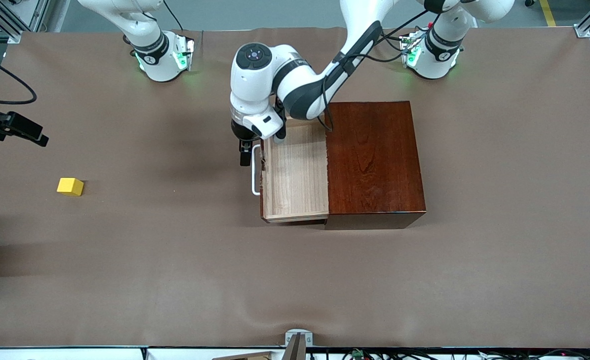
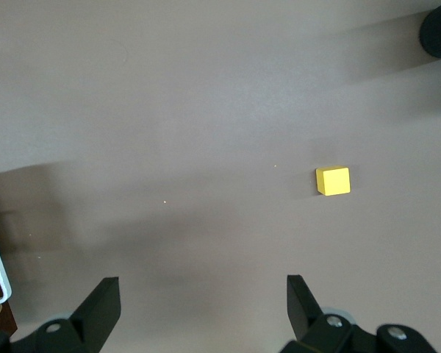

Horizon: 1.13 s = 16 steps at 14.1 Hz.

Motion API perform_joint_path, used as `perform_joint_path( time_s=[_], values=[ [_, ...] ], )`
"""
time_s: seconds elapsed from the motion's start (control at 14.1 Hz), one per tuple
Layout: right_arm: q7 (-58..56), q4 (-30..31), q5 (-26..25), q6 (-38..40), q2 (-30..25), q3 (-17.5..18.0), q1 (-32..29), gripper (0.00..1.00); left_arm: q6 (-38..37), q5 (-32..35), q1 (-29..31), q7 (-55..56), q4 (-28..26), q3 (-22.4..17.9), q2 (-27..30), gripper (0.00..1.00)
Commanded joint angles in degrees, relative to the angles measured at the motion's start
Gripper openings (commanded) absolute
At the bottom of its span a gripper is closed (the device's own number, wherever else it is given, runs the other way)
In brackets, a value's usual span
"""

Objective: Open drawer, take yellow block, close drawer
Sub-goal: 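Lower the left gripper against the drawer front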

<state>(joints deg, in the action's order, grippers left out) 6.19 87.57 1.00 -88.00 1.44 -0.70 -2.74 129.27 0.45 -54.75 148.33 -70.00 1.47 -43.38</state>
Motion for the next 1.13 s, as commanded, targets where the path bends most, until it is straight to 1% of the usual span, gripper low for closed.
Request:
perform_joint_path(
  time_s=[0.0,0.78,1.06],
  values=[
    [0.8,-0.5,0.1,1.0,-0.6,-1.1,0.9,1.00,3.8,0.8,0.0,2.8,3.0,-0.6,-2.6,1.00],
    [0.6,-0.4,0.1,1.2,-0.6,-1.2,0.9,1.00,1.3,0.8,0.7,0.7,2.7,-0.5,-3.9,1.00],
    [0.5,-0.3,0.0,1.2,-0.5,-1.2,0.8,1.00,1.3,0.7,0.9,-2.4,2.7,-0.4,-4.0,1.00]
  ],
)
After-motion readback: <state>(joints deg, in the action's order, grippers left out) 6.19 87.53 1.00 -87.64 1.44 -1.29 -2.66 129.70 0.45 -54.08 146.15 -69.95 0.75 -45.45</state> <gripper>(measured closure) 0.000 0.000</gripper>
